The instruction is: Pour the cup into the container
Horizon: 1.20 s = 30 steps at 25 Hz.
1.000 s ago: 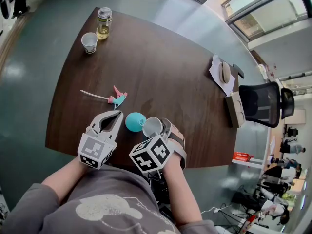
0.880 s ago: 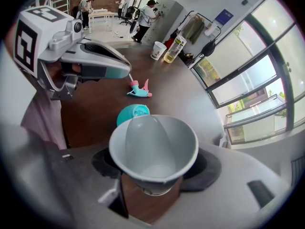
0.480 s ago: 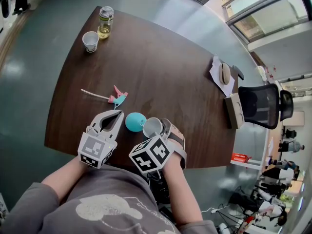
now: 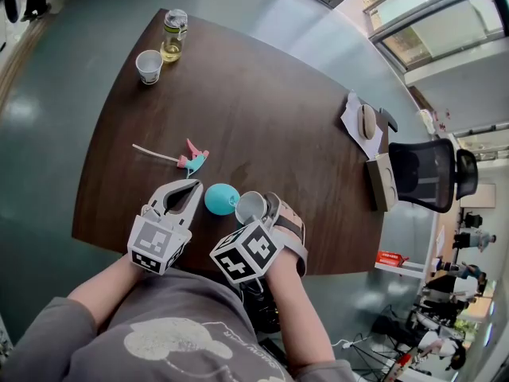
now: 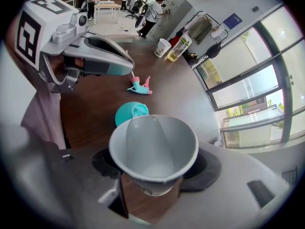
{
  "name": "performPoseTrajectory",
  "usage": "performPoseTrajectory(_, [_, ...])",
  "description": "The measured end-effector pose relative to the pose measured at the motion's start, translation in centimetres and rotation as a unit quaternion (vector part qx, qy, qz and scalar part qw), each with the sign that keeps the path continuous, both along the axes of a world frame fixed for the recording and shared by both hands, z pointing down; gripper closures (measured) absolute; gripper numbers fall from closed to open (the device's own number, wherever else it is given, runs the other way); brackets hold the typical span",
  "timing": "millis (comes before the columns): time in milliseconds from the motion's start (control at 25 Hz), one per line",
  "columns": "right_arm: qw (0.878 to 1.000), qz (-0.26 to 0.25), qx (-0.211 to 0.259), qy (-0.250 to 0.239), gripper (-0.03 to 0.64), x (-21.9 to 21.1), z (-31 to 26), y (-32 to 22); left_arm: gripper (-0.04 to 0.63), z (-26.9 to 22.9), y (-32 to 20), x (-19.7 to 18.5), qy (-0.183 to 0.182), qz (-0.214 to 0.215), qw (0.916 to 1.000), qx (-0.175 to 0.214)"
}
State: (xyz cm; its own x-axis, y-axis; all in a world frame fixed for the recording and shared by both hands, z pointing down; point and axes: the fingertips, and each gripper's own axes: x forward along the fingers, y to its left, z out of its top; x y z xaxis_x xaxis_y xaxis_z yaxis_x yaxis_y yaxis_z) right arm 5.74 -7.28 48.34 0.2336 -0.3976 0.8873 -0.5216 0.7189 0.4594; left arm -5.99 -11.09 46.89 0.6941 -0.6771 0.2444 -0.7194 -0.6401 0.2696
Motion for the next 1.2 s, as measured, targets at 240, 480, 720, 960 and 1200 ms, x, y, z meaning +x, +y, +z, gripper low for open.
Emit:
performPoseTrajectory(240, [1.000, -0.010, 0.009, 0.022, 0.322, 0.2, -0.1, -0.1, 0.588, 0.0, 0.1, -0.1, -0.001, 0.001, 1.0000, -0.001])
performPoseTrajectory(480, [1.000, -0.010, 0.010, 0.024, 0.322, 0.2, -0.1, -0.1, 0.588, 0.1, 0.2, 0.0, -0.002, 0.002, 1.0000, -0.003])
performPoseTrajectory(720, [1.000, -0.010, 0.013, 0.023, 0.322, 0.1, 0.0, -0.2, 0.588, 0.1, 0.2, 0.0, -0.002, 0.003, 1.0000, -0.003])
performPoseTrajectory(960, [0.999, 0.002, 0.027, -0.034, 0.322, -0.5, -0.4, -0.4, 0.588, 0.1, 0.1, -0.1, -0.007, 0.002, 1.0000, -0.003])
performPoseTrajectory(1200, [0.993, 0.017, 0.060, -0.095, 0.322, -0.9, -1.0, -0.7, 0.588, 0.1, 0.4, 0.2, -0.011, 0.005, 0.9999, -0.002])
